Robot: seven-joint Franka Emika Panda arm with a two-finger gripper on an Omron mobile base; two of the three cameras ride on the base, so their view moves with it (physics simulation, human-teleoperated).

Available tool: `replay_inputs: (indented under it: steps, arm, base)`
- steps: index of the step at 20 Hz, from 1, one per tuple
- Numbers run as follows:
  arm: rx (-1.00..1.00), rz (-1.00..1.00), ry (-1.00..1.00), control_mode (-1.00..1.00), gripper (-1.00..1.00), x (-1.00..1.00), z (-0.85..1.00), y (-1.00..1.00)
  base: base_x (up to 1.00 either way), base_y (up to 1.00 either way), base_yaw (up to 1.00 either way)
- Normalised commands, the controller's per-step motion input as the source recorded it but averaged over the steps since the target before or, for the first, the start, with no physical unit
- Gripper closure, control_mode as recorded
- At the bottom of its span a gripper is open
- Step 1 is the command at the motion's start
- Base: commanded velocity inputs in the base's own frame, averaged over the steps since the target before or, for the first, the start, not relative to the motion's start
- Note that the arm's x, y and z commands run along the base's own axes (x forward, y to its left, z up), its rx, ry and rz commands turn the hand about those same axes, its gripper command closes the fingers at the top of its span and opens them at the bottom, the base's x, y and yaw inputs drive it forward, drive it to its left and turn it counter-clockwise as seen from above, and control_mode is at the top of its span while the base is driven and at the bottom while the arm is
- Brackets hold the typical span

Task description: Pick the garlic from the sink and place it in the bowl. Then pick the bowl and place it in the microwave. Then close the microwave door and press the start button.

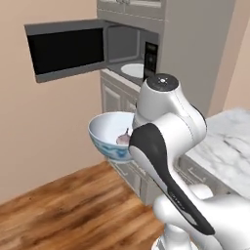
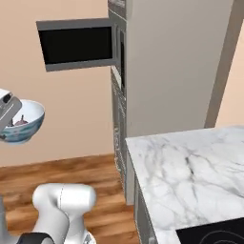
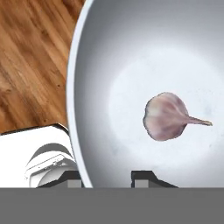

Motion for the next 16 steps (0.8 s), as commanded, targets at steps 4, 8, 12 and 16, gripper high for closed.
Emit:
replay_inputs:
  steps: [4,8,12,16]
  arm:
    - [0.0,0.0,0.0,1.0,1.0,0.0,0.0,0.0]
    - [0.0,0.0,0.0,1.0,1.0,0.0,0.0,0.0]
    - [0.0,0.0,0.0,1.0,1.0,0.0,0.0,0.0]
    - [0.0,0.0,0.0,1.0,1.0,0.0,0.0,0.0]
  base:
    - [0.53,0.29,-0.7]
    - [0.35,0.67,-0.7]
    - [0.08,1.0,-0.41]
    - [0.05,0.97,-0.37]
